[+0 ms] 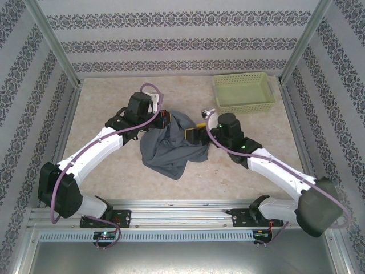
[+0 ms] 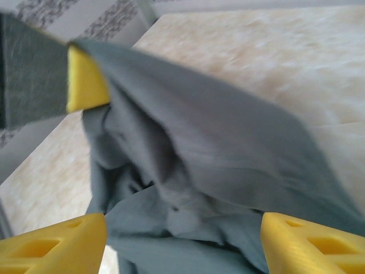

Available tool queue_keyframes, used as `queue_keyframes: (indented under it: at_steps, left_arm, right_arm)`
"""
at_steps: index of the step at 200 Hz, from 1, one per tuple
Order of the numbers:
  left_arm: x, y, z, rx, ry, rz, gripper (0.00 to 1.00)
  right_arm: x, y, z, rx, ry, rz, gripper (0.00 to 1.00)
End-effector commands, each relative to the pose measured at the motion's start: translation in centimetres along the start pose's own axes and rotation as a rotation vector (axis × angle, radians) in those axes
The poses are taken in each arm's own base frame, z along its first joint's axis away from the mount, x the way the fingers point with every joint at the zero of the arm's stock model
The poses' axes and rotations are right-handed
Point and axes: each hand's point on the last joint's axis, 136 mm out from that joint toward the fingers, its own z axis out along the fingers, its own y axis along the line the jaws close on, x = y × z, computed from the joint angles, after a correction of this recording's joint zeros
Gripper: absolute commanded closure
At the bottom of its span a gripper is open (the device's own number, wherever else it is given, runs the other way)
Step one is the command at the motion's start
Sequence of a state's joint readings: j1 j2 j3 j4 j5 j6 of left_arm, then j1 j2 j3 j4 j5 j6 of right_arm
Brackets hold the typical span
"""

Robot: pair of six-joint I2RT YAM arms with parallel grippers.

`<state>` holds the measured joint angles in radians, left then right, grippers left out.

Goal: Fold the inside-out t-shirt

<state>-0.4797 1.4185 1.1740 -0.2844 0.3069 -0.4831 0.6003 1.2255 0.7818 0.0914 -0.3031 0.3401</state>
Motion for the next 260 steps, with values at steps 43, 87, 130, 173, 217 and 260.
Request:
queue_keyframes:
  at_steps: [43, 87, 130, 173, 217, 260]
  left_arm:
    - [-1.7, -1.0, -0.9, 0.041, -0.032, -0.020, 1.00]
    - [-2.7, -1.3, -1.5, 0.038, -0.049, -0.029, 1.00]
    - [-4.0, 1.8, -0.6, -0.076, -0.030, -0.090, 1.00]
    - [-1.4, 3.7, 4.0, -0.132, 0.189, -0.104, 0.82]
    - [0.7, 4.6, 2.5, -0.258, 0.188, -0.009, 0.52]
    - [6.1, 0.3, 0.0, -0.237, 0.175, 0.243, 0.47]
  right_arm:
    - [1.1, -0.5, 5.5, 0.026, 0.063, -0.082, 0.28]
    - [1.4, -2.2, 8.4, 0.090, 0.116, -0.110, 0.44]
    - [0.2, 1.1, 6.1, 0.003, 0.075, -0.118, 0.98]
    - [-0.7, 1.4, 1.4, -0.004, -0.020, -0.006, 1.00]
    - [-0.8, -0.2, -1.7, -0.029, -0.114, 0.143, 1.00]
    - [-0.3, -0.5, -1.7, -0.041, -0.109, 0.159, 1.00]
